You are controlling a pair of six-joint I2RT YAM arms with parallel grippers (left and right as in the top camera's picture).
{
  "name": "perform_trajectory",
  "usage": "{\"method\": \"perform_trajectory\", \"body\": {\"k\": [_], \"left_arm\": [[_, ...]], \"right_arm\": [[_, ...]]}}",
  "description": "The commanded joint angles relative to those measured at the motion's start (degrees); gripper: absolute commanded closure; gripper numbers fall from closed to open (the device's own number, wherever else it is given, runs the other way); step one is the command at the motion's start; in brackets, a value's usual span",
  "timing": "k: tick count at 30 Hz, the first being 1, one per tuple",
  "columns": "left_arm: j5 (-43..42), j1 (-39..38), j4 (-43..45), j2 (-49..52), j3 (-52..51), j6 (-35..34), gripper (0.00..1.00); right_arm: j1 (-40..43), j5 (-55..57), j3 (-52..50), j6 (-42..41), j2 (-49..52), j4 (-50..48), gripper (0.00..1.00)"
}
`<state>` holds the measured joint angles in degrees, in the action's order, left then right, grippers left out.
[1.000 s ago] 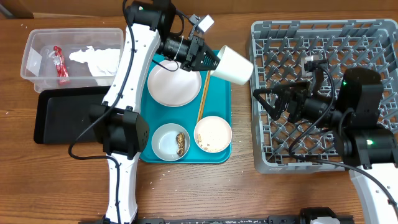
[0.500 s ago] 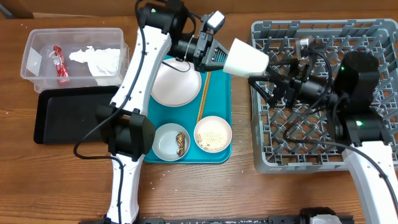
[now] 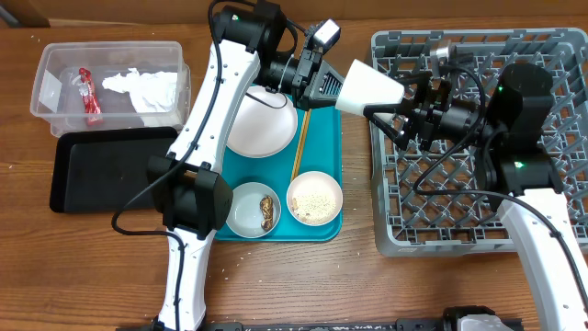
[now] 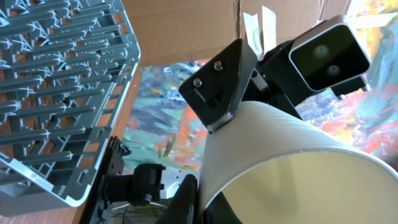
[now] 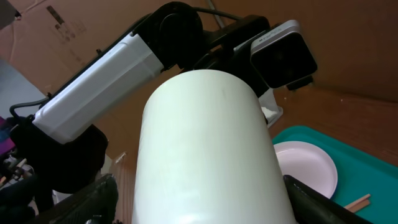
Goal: Sort waste into correct bins and load items into the dishwasher
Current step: 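Hand the paper cup from the left gripper to the right gripper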
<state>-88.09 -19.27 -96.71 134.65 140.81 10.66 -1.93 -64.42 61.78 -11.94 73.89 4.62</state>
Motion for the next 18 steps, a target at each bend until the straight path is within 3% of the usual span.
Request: {"method": "perform_trajectory", "body": {"k": [1, 8, 14, 18], "left_arm": [[-1.0, 0.0, -0.1, -0.5, 0.0, -0.4, 0.96], [-1.1, 0.0, -0.1, -0.5, 0.0, -0.4, 0.96], [-1.0, -0.2, -0.1, -0.5, 0.0, -0.4, 0.96], [-0.6, -0.3, -0.1, -0.5, 0.0, -0.4, 0.89]], "right_arm": [[0.5, -3.9, 1.2, -0.3, -0.2, -0.4, 0.21], [0.5, -4.5, 1.2, -0.3, -0.2, 0.2, 0.28], [0.5, -4.7, 1.2, -0.3, -0.2, 0.2, 0.56], [0.5, -4.7, 1.2, -0.3, -0.2, 0.2, 0.59]]}}
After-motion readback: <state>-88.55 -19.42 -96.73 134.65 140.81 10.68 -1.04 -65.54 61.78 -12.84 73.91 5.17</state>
